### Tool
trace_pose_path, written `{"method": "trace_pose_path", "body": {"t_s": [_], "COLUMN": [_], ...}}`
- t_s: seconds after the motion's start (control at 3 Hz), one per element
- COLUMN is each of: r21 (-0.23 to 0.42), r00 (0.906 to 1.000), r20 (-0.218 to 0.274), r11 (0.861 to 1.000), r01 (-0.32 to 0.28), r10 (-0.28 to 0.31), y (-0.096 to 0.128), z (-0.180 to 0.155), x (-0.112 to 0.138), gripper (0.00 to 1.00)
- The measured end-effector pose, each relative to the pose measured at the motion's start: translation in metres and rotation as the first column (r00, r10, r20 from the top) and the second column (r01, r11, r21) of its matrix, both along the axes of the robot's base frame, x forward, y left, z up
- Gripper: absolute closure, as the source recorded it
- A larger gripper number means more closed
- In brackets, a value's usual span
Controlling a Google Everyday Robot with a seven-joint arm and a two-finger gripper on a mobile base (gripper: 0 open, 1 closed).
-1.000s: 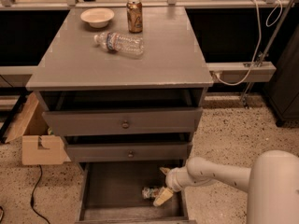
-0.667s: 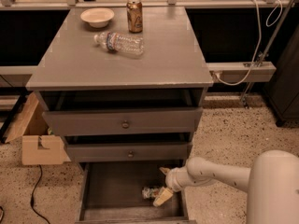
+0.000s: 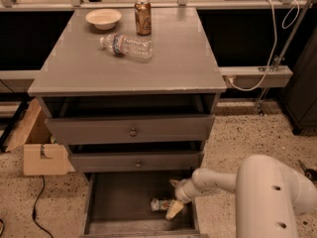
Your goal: Pick 7up can from bottom drawer and place on counter
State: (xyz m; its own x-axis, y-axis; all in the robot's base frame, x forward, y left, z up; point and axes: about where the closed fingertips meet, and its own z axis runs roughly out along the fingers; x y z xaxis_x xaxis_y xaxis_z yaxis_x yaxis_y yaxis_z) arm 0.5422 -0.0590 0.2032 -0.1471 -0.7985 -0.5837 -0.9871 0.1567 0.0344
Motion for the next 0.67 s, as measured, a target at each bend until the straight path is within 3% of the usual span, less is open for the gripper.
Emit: {"method": "trace_pose_path", "body": {"t_s": [0.67], "r21": [-0.139], "r00": [0.9986], "r20": [0.023], "r11": [0.989], "r01": [-0.045], "r10": [0.048], "y": [0.000], "z": [-0.054], "x": [0.007], "gripper": [0.00]}}
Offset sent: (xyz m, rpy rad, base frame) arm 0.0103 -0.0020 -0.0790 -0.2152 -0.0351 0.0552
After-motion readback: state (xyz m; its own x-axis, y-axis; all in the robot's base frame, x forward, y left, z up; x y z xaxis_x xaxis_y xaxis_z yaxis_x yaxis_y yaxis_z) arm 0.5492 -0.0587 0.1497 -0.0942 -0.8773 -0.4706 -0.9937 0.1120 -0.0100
